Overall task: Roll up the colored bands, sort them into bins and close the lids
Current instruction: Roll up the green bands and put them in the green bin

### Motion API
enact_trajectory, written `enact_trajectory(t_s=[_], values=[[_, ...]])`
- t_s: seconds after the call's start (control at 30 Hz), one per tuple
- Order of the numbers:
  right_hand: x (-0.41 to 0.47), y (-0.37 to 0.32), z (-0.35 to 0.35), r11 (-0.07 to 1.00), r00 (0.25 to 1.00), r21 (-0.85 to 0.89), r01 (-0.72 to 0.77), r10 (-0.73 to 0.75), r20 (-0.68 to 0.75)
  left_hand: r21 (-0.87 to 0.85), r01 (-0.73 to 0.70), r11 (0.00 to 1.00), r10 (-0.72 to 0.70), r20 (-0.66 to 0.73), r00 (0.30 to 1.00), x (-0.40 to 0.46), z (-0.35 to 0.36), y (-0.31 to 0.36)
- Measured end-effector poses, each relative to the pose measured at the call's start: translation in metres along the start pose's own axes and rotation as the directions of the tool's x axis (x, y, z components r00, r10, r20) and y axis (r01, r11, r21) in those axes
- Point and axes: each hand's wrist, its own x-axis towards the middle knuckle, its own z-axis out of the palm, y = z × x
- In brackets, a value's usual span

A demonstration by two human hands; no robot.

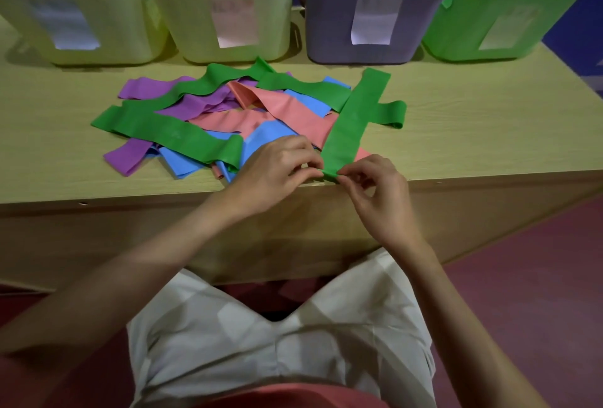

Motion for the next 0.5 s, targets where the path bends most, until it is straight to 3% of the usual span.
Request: enact_trajectory(t_s=[0.5], values=[[-0.0028,0.0000,0.0048,0.995,0.997,-0.077,0.068,-0.065,0.033,0.064,-0.026,0.998,0.024,0.037,0.999,-0.0024,0.0003,0.0007]])
